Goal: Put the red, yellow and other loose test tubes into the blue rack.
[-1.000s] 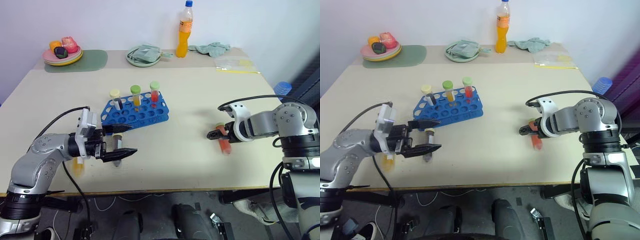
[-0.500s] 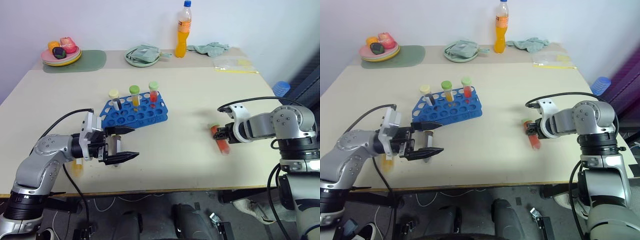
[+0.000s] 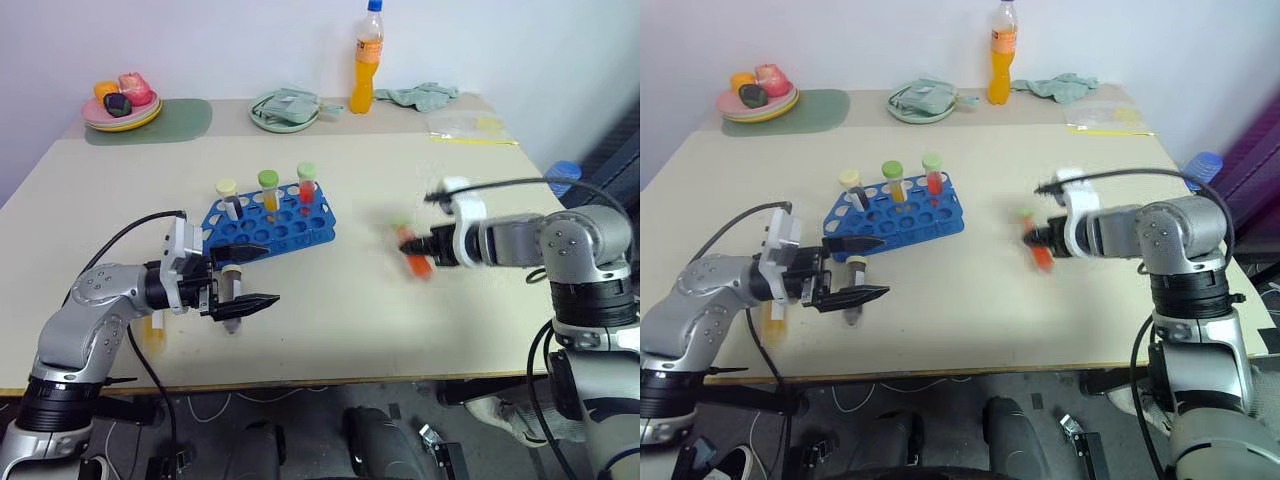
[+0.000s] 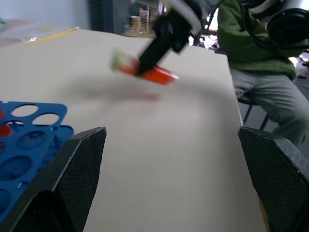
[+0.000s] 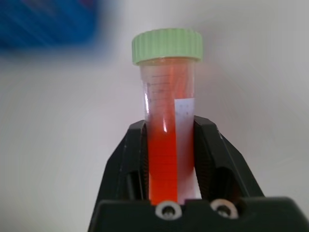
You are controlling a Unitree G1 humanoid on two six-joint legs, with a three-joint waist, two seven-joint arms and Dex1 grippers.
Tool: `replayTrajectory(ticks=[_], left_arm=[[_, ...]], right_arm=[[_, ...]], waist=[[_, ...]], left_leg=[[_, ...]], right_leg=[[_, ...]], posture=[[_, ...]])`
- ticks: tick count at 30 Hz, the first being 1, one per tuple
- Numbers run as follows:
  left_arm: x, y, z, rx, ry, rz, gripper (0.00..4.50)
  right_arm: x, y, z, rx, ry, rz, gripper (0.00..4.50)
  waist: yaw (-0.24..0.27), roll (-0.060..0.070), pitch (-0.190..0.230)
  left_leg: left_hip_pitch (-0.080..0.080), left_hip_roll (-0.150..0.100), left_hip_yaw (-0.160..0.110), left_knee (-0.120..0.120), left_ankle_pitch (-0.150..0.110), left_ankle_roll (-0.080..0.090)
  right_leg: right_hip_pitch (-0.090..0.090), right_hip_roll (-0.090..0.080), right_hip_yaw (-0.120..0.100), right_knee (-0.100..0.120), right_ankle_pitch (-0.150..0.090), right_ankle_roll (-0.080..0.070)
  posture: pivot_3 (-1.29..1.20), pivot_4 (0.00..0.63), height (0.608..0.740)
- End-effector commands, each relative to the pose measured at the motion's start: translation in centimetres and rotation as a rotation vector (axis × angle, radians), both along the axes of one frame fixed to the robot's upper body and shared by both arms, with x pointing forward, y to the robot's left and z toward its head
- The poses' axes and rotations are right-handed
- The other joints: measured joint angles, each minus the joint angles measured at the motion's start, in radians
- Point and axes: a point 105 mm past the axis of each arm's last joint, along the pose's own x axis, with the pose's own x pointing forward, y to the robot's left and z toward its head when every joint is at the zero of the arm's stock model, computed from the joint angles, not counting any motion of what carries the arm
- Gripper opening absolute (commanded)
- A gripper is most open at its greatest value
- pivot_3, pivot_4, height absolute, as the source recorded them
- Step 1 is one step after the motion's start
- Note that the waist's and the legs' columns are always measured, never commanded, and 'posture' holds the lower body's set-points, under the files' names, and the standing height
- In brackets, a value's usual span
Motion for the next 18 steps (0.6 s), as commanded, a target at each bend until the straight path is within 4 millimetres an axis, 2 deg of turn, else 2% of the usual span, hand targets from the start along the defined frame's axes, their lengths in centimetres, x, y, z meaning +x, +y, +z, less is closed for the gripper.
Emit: replayTrajectory(ticks=[1,3,5,7,10,12,18], left_arm=[[0.4,0.6,0.9,-0.001,-0.049,0.022,4.50],[0.7,0.9,0.9,-0.002,-0.055,0.043,4.50],[1.0,1.2,0.9,-0.012,-0.056,0.060,4.50],[1.2,1.4,0.9,-0.022,-0.059,0.082,4.50],[1.6,1.9,0.9,-0.029,-0.079,0.130,4.50],[1.7,2.4,1.1,-0.037,-0.087,0.165,4.50],[1.9,3.6,1.1,-0.025,-0.103,0.228,4.50]], right_arm=[[-0.8,0.6,4.7,0.094,-0.353,0.055,0.84],[-1.8,1.3,6.2,0.168,-0.548,0.080,0.84],[-2.1,2.3,6.4,0.249,-0.592,0.103,0.84],[-1.4,3.3,5.7,0.334,-0.618,0.065,0.84],[-0.4,5.6,3.9,0.259,-0.753,0.039,0.84],[0.5,7.4,3.7,0.293,-0.811,0.030,0.84],[1.3,11.9,2.3,0.283,-0.971,0.116,0.84]], waist=[[0.005,0.000,0.000],[0.007,-0.002,-0.001],[0.004,-0.002,-0.001],[0.000,-0.001,-0.001],[-0.002,-0.002,-0.001],[-0.003,-0.001,-0.001],[-0.003,-0.001,-0.001]], left_leg=[[0.000,0.000,0.000,0.000,0.000,0.000],[-0.002,0.000,-0.002,0.000,0.000,0.000],[-0.003,0.000,-0.002,0.001,0.000,0.000],[-0.003,0.000,-0.002,0.001,0.000,0.000],[-0.001,0.000,-0.002,0.001,0.000,0.000],[0.000,0.000,-0.002,0.001,0.000,0.000],[-0.001,0.000,-0.002,0.001,0.000,0.000]], right_leg=[[0.000,0.000,0.000,0.000,0.000,0.000],[0.000,-0.001,-0.002,-0.002,0.000,0.000],[0.000,-0.001,-0.003,-0.002,0.000,0.000],[0.000,-0.001,-0.003,-0.002,0.000,0.000],[0.000,0.000,-0.003,0.000,0.000,0.000],[0.000,0.000,-0.003,0.001,0.000,0.000],[0.000,-0.001,-0.003,0.002,0.000,0.000]], posture=[[0.00,0.150,0.740],[0.00,0.150,0.740],[0.00,0.150,0.740],[0.00,0.150,0.740],[0.00,0.150,0.740],[0.00,0.150,0.740],[0.00,0.150,0.740]])
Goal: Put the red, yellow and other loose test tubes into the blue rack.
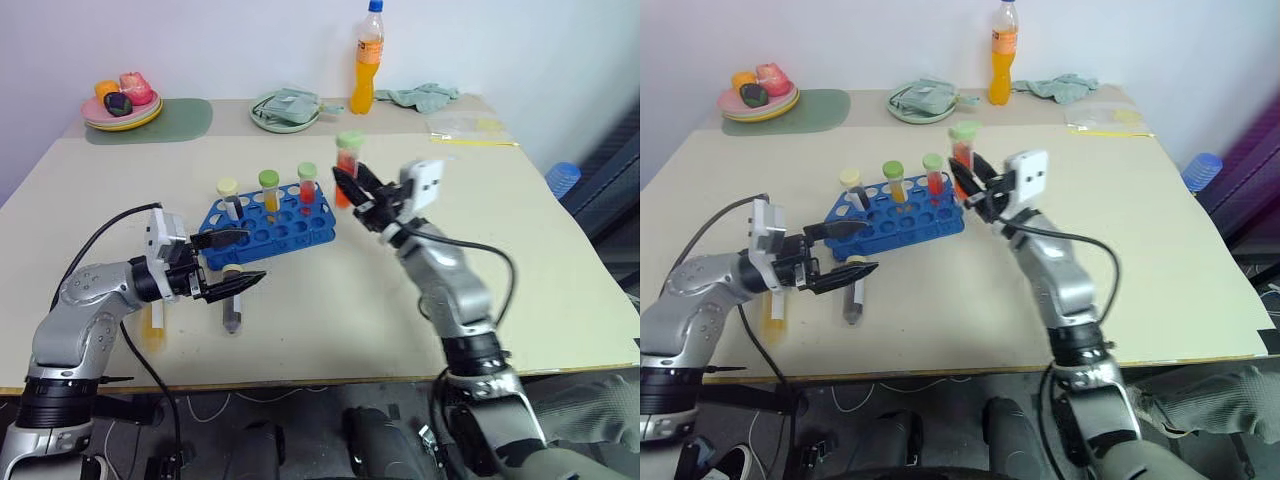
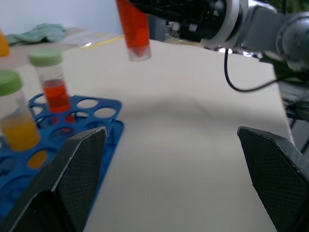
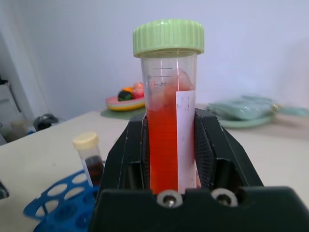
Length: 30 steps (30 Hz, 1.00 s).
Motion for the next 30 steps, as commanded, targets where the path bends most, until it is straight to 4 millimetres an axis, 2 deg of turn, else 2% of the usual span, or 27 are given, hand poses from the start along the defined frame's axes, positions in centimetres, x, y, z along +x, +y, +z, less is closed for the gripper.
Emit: replayTrajectory(ticks=[1,8,13,18,23,30], left_arm=[[0.1,1.0,1.0,0.018,-0.059,0.040,4.50],[-0.4,1.6,1.1,0.026,-0.063,0.069,4.50],[-0.8,1.2,1.5,0.024,-0.070,0.072,4.50],[-1.0,0.5,1.9,0.031,-0.073,0.069,4.50],[-0.8,-0.2,2.7,0.031,-0.082,0.069,4.50],[-0.7,-2.3,4.6,0.029,-0.096,0.058,4.50]], right_arm=[[-0.6,1.8,0.7,-0.044,-0.165,0.037,0.84],[1.3,2.8,-2.7,-0.094,-0.146,-0.015,0.84],[1.9,3.0,-3.7,-0.133,-0.156,-0.014,0.84],[3.4,1.8,-4.3,-0.124,-0.099,-0.070,0.84],[3.2,2.4,-5.0,-0.133,-0.093,-0.056,0.84],[2.6,3.7,-5.5,-0.135,-0.089,-0.026,0.84]], waist=[[0.004,0.000,0.000],[0.005,0.000,0.000],[-0.001,0.000,0.000],[-0.016,0.000,0.000],[-0.020,0.000,0.000],[-0.020,0.000,0.000]], left_leg=[[0.000,0.000,0.000,0.000,0.000,0.000],[0.001,0.000,0.000,0.000,0.000,0.000],[0.001,0.000,0.000,0.000,0.000,-0.001],[0.002,0.000,0.000,-0.001,0.000,-0.001],[0.003,0.000,0.000,-0.002,0.000,-0.001],[0.004,0.000,-0.002,-0.002,0.000,-0.001]], right_leg=[[0.000,0.000,0.000,0.000,0.000,0.000],[0.000,-0.001,0.000,0.001,0.000,0.000],[0.000,-0.001,0.000,0.001,0.000,0.000],[0.001,-0.001,0.000,0.002,0.000,-0.001],[0.001,-0.001,0.000,0.002,0.000,-0.001],[0.002,-0.001,0.001,0.002,0.000,-0.001]], posture=[[0.00,0.150,0.740],[0.00,0.150,0.740],[0.00,0.150,0.740],[0.00,0.150,0.740],[0.00,0.150,0.740],[0.00,0.150,0.740]])
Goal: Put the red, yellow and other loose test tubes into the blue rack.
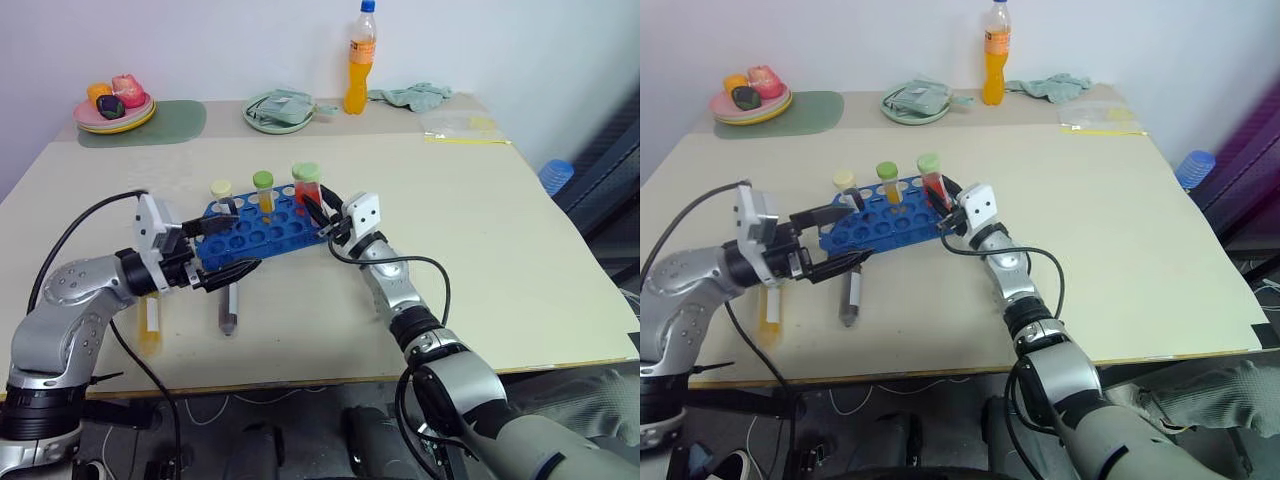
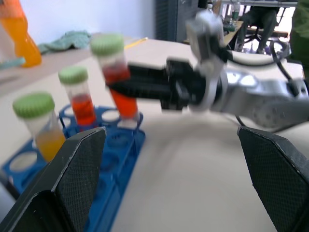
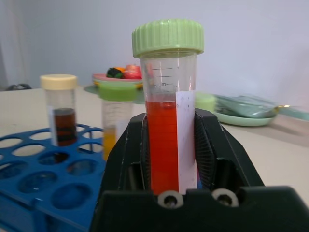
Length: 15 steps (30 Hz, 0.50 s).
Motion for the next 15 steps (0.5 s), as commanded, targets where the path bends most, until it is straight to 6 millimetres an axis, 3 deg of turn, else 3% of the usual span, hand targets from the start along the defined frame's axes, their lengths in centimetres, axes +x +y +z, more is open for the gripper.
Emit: replayTrajectory(ticks=[1,9,15], left_arm=[[-0.6,-1.3,1.6,0.004,-0.031,-0.018,4.50],[-1.3,-3.2,2.7,0.007,-0.030,-0.016,4.50],[-0.6,-3.8,2.8,0.010,-0.019,-0.005,4.50]], right_arm=[[-0.3,1.0,1.2,0.011,-0.049,0.023,0.84],[0.1,1.4,1.1,0.056,0.001,0.014,0.84],[1.4,-0.6,0.5,0.232,0.149,-0.043,0.84]], waist=[[0.000,0.000,0.000],[-0.002,0.000,0.000],[0.000,0.000,0.000]], left_leg=[[0.000,0.000,0.000,0.000,0.000,0.000],[0.001,0.000,-0.002,-0.001,0.000,0.000],[0.003,0.000,-0.002,-0.001,0.000,-0.001]], right_leg=[[0.000,0.000,0.000,0.000,0.000,0.000],[0.000,0.000,0.000,0.001,0.000,0.000],[0.003,0.000,0.001,0.000,0.000,0.000]], posture=[[0.00,0.150,0.740],[0.00,0.150,0.740],[0.00,0.150,0.740]])
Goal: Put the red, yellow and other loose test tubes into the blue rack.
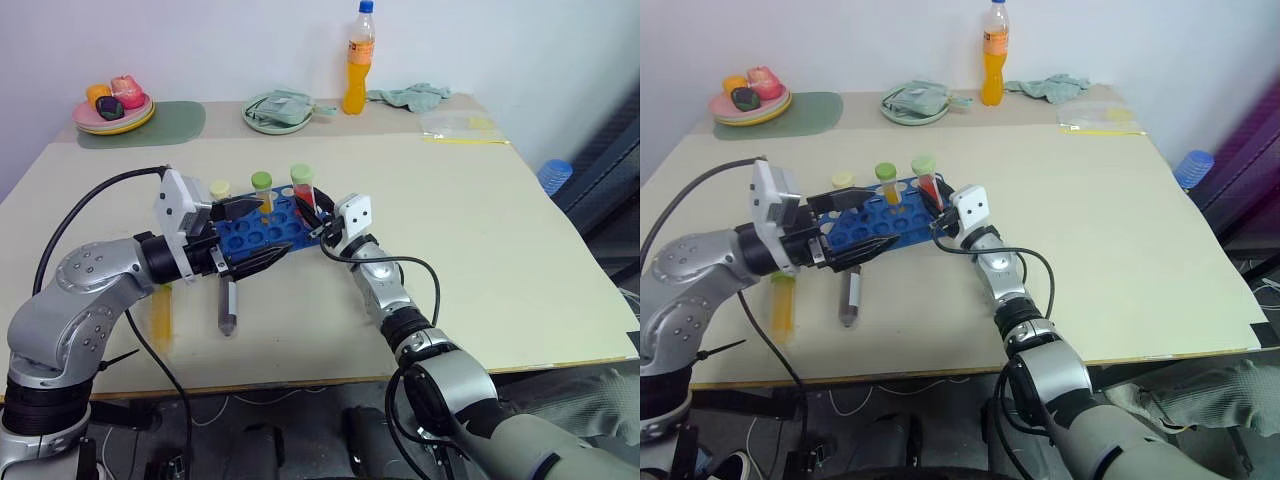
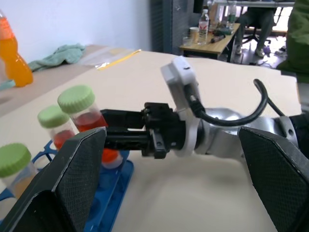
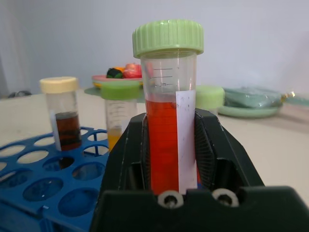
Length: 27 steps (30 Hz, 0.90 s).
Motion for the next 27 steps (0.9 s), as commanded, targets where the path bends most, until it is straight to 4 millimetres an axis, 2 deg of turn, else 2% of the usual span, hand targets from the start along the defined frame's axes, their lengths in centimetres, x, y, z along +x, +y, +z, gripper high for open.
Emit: replayTrajectory(ticks=[1,4,9,11,15,17,23,27], left_arm=[[0.1,-0.9,0.9,-0.002,-0.031,-0.014,4.50],[0.5,-1.3,1.1,-0.003,-0.027,-0.014,4.50],[1.0,-0.1,0.6,0.001,-0.007,-0.001,4.50],[0.8,0.6,0.4,0.007,-0.005,0.000,4.50],[0.3,1.4,0.1,0.005,-0.002,-0.006,4.50],[0.1,1.9,-0.5,0.005,0.004,-0.004,4.50],[-0.4,3.9,-1.9,0.023,0.019,0.007,4.50],[-0.9,5.9,-2.8,0.055,0.037,0.026,4.50]], right_arm=[[0.7,-0.8,0.8,0.133,0.054,-0.012,0.84],[0.5,-1.2,0.2,0.177,0.090,-0.006,0.84],[-0.2,-1.2,-0.1,0.206,0.097,0.031,0.84],[-0.5,-1.2,0.0,0.242,0.102,0.059,1.80],[-1.1,-0.7,0.7,0.170,0.028,0.084,3.68],[-1.1,-0.7,1.1,0.138,-0.002,0.077,4.48],[-1.3,-1.9,2.2,0.120,-0.062,0.082,4.48],[-2.0,-4.8,4.1,0.092,-0.136,0.083,4.48]], waist=[[0.001,0.000,0.000],[0.002,0.000,0.000],[0.001,0.000,0.000],[0.001,0.000,0.000],[0.001,0.000,0.000],[0.000,0.001,0.000],[0.001,0.001,0.001],[0.003,0.001,0.001]], left_leg=[[0.000,0.000,0.000,0.000,0.000,0.000],[0.001,-0.001,0.000,0.000,0.000,0.000],[0.001,-0.001,0.000,0.000,0.000,0.000],[0.001,-0.001,0.000,0.000,0.000,0.000],[0.001,-0.001,0.000,0.000,0.000,0.000],[0.001,-0.001,0.000,0.000,0.000,0.000],[0.001,-0.001,0.001,0.000,0.000,0.000],[0.000,-0.001,0.002,0.000,0.000,0.000]], right_leg=[[0.000,0.000,0.000,0.000,0.000,0.000],[0.002,0.000,0.000,0.000,0.000,0.000],[0.002,0.000,0.000,0.000,0.000,0.000],[0.002,0.000,0.000,0.000,0.000,0.000],[0.002,0.000,0.000,-0.001,0.000,0.000],[0.001,0.000,0.000,-0.001,0.000,0.000],[0.001,0.000,0.000,-0.001,0.000,0.000],[0.001,0.000,0.000,-0.001,0.000,0.000]], posture=[[0.00,0.150,0.740],[0.00,0.150,0.740],[0.00,0.150,0.740],[0.00,0.150,0.740],[0.00,0.150,0.740],[0.00,0.150,0.740],[0.00,0.150,0.740],[0.00,0.150,0.740]])
